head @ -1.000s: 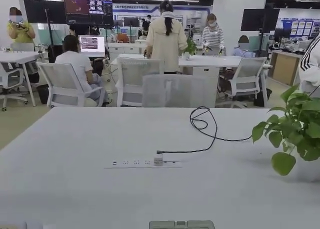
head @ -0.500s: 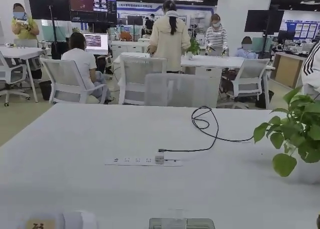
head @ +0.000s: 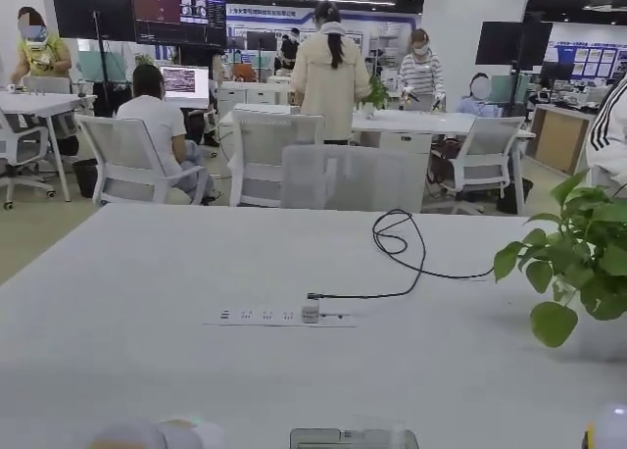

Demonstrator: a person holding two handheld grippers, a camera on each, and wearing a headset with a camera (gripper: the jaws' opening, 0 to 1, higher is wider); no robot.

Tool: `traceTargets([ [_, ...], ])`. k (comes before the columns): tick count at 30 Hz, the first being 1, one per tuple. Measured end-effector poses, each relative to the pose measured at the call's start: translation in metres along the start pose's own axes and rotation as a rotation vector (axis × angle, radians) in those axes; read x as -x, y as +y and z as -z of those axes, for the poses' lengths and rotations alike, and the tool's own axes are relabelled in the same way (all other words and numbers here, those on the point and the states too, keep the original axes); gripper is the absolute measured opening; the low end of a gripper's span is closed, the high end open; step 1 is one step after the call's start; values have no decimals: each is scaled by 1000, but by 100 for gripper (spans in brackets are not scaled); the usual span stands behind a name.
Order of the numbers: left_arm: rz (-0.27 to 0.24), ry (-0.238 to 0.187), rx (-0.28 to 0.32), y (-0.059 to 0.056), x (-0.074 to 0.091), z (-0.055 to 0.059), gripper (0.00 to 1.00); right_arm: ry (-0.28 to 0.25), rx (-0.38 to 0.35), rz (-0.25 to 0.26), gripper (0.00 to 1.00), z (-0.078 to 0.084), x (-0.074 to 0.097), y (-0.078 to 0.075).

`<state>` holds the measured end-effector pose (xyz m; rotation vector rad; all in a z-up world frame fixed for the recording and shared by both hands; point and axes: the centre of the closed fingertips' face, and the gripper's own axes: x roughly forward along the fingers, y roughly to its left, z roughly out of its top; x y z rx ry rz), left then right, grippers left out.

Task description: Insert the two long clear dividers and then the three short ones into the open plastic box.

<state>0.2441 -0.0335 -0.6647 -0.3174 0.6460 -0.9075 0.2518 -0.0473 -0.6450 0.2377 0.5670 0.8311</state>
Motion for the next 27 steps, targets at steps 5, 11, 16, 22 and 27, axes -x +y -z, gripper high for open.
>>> traceTargets([
  [5, 3, 2, 0, -2, -1, 0, 30, 7, -13, 7, 11, 3, -2, 1],
  [11, -2, -4, 3, -1, -3, 0, 30, 1, -45, 49, 7, 4, -2, -2],
  [16, 18, -2, 10, -6, -4, 2, 32, -5, -69, 61, 7, 3, -1, -4],
  [22, 26, 2, -33, -5, -2, 5, 33, 4, -103, 76, 7, 1, 1, -9],
  [27, 28, 0, -117, 0, 5, 8, 41, 23, -158, 133, 7, -1, 4, -27],
])
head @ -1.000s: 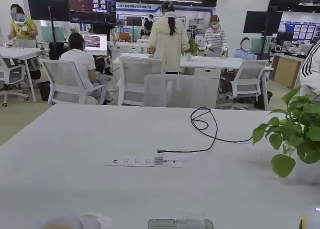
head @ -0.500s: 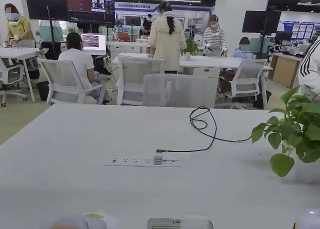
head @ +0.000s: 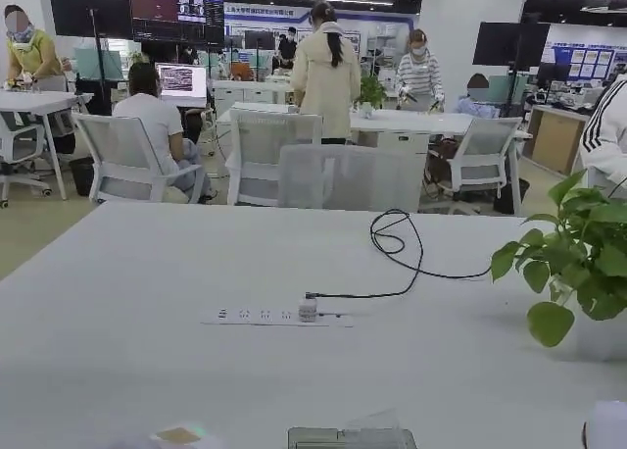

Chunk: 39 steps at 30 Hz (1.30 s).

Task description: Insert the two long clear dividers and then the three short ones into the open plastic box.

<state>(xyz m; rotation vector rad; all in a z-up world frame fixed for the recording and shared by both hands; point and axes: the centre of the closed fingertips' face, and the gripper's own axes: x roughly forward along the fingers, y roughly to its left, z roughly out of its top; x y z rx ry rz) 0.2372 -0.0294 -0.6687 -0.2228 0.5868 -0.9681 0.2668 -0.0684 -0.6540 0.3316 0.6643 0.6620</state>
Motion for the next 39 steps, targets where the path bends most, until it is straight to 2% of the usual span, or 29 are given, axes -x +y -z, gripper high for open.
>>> traceTargets([
  [3, 4, 12, -64, 3, 4, 5, 48, 24, -25, 30, 7, -1, -1, -10],
  [5, 3, -3, -129, 6, 8, 4, 56, 48, -37, 57, 7, 0, -2, -17],
  [8, 21, 32, -162, 8, 11, 14, 64, 86, -53, 114, 7, 3, -5, -32],
  [9, 21, 33, -182, 9, 12, 15, 66, 104, -64, 130, 7, 6, -5, -36],
  [11, 35, 64, -232, 11, 14, 23, 72, 135, -98, 160, 7, 12, -9, -45],
  [16, 64, 81, -294, 15, 17, 32, 84, 201, -150, 230, 7, 26, -15, -60],
  [18, 82, 89, -313, 15, 17, 37, 88, 231, -149, 259, 7, 32, -17, -64],
  [22, 114, 96, -354, 16, 16, 44, 98, 279, -173, 298, 7, 43, -22, -69],
  [26, 131, 114, -382, 19, 15, 52, 100, 314, -193, 333, 7, 52, -25, -76],
  [29, 136, 140, -380, 23, 14, 59, 100, 342, -224, 346, 7, 60, -30, -78],
  [34, 152, 132, -365, 21, 16, 62, 100, 360, -253, 363, 7, 69, -36, -80],
  [37, 158, 130, -356, 21, 18, 63, 100, 379, -246, 392, 7, 77, -37, -86],
  [39, 159, 128, -351, 22, 18, 64, 100, 379, -262, 387, 7, 79, -39, -85],
])
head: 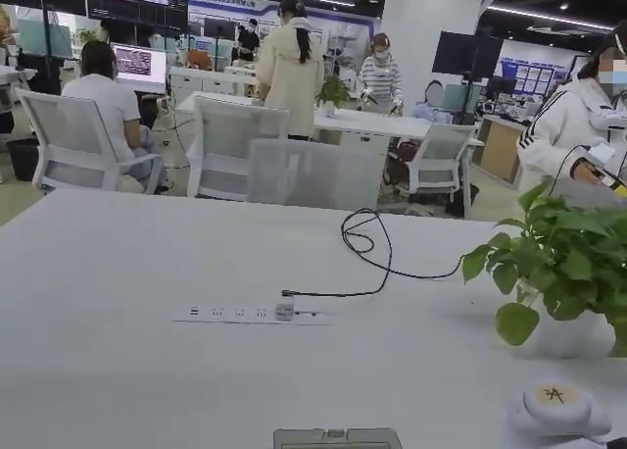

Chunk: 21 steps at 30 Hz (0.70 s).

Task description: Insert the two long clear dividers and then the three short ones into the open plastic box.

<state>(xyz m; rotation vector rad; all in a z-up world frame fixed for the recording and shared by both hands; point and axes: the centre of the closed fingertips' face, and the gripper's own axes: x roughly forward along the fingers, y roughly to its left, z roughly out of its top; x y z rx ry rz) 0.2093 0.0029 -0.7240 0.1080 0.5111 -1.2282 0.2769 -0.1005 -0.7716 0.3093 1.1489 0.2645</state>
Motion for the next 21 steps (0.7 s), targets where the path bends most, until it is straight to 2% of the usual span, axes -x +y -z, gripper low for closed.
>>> traceTargets([
  [11, 9, -9, 12, 0, 0, 1, 99, 18, 10, 34, 7, 6, -11, -7],
  [21, 13, -17, 20, -2, 0, 0, 100, 30, 21, 38, 7, 8, -16, -6],
])
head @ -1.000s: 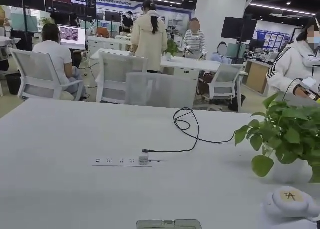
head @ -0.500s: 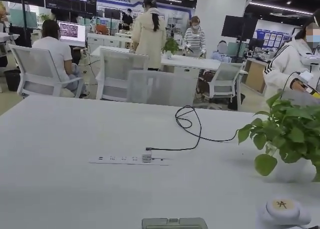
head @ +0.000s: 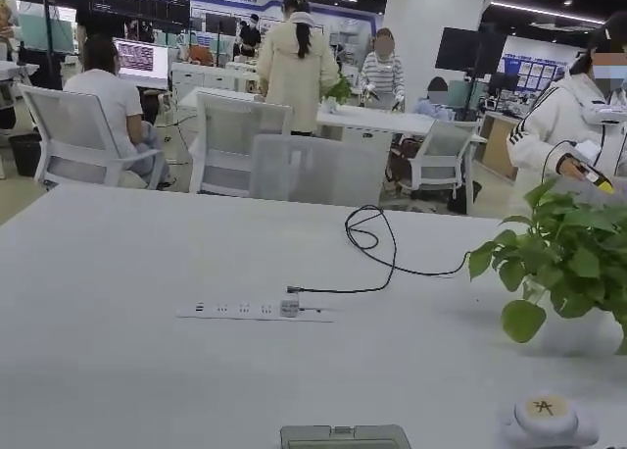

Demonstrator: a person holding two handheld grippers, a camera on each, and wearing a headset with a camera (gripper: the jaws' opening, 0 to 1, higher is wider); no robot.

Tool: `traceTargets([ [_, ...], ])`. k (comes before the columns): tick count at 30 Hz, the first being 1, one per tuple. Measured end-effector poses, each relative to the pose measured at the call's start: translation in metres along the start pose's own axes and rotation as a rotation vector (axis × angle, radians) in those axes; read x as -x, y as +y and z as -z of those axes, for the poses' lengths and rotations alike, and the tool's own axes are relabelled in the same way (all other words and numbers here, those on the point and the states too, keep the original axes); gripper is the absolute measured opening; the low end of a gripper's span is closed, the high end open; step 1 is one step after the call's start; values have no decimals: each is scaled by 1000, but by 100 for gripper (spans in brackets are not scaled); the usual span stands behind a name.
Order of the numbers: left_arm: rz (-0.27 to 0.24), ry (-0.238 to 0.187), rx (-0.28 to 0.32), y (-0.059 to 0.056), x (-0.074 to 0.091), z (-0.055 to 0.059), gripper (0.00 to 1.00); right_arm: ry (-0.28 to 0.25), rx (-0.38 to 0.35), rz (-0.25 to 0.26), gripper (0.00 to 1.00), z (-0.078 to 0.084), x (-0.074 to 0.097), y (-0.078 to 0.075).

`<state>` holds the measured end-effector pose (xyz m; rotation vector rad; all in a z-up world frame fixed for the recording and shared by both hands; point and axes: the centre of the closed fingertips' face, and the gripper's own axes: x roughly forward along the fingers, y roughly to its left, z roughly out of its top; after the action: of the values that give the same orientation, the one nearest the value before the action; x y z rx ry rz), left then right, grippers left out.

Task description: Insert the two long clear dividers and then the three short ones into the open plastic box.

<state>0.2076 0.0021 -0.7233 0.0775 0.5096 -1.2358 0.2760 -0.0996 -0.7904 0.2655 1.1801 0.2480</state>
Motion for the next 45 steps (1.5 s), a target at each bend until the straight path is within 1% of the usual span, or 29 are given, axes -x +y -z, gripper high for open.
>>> traceTargets([
  [7, -6, 2, 5, 2, 2, 1, 100, 4, 8, 6, 7, 1, -2, -1],
  [9, -6, 3, 5, 2, 2, 1, 100, 5, 6, 1, 7, 1, -3, -1],
  [18, -4, 2, 7, 1, 1, 1, 99, 22, 39, 12, 7, -1, -5, 1],
  [22, -5, 0, 10, 1, 1, 1, 100, 25, 49, 6, 7, -1, -6, 3],
  [27, -5, 3, 8, 2, 1, 2, 100, 40, 72, -5, 8, 0, -11, 8],
  [38, -11, 11, 9, 3, 0, 3, 100, 64, 105, -32, 9, 6, -27, 4],
  [45, -22, 16, 10, 4, 0, 3, 100, 62, 121, -50, 10, 9, -33, 2],
])
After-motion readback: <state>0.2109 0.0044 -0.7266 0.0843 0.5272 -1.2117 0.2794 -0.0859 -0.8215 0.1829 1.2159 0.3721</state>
